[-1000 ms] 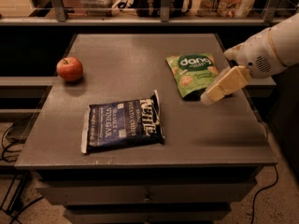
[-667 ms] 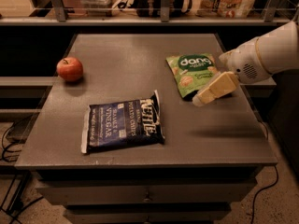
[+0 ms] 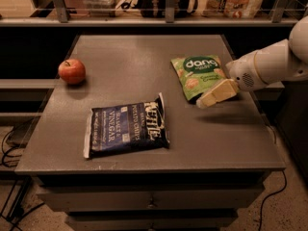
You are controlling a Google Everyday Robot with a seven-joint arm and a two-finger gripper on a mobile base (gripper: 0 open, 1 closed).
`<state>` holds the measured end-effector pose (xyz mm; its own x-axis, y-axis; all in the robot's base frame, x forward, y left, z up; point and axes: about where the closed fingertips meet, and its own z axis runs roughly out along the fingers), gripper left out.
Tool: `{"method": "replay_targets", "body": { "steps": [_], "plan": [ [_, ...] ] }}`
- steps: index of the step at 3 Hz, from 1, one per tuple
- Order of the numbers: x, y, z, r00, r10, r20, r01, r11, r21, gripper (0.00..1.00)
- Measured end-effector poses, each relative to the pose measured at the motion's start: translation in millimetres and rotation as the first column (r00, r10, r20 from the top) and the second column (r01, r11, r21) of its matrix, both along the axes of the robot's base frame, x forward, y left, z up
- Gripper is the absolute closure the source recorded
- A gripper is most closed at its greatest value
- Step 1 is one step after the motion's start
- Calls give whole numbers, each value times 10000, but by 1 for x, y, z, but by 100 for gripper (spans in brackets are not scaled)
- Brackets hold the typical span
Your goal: Move green rice chip bag near apple
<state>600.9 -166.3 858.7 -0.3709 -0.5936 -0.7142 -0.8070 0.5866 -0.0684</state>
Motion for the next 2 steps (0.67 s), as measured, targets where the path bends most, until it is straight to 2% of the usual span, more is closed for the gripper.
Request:
{"method": "replay_targets", "body": {
  "steps": [1,2],
  "plan": [
    [17,-10,-15,9991,-402,-105,403,9991,136,0],
    [32,-27,-23,9971,-741,-152,743,9972,96,19]
  ]
}}
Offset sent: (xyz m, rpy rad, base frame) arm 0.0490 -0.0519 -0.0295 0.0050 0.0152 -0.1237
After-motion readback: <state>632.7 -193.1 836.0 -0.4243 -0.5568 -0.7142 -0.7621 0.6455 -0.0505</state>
